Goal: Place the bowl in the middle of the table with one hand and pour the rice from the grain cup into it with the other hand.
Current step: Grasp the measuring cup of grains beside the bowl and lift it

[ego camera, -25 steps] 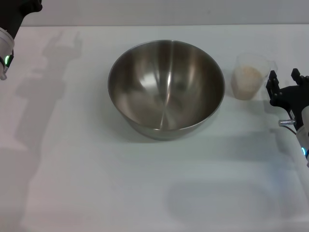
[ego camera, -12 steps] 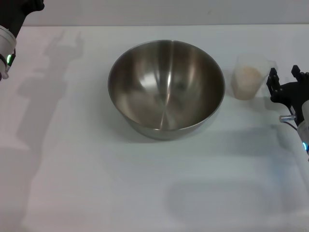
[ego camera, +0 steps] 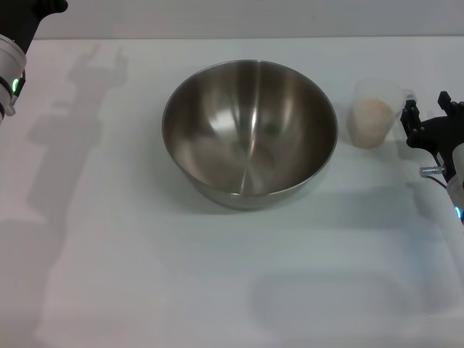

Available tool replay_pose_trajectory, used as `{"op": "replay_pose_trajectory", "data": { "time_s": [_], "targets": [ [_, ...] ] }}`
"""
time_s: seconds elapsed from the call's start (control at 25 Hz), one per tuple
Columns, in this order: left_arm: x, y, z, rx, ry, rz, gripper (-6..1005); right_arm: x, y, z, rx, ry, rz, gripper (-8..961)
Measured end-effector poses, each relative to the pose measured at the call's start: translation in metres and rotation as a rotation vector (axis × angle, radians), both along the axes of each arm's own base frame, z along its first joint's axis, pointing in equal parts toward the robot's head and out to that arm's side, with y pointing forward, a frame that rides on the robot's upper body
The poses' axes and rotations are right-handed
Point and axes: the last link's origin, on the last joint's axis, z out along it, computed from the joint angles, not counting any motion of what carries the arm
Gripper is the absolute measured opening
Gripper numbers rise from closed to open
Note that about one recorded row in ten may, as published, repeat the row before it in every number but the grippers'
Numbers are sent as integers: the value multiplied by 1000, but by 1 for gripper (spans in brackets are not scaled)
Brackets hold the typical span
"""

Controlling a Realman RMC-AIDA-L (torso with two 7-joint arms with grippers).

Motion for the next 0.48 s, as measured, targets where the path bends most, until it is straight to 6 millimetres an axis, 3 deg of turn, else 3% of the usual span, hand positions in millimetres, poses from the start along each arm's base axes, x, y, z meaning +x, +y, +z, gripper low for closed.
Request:
{"op": "replay_pose_trajectory", "data": {
  "time_s": [0.48],
  "targets": [
    [1, 0, 0, 0, -8, -4, 450, 2, 5, 3, -1, -9, -2, 477]
  ]
}}
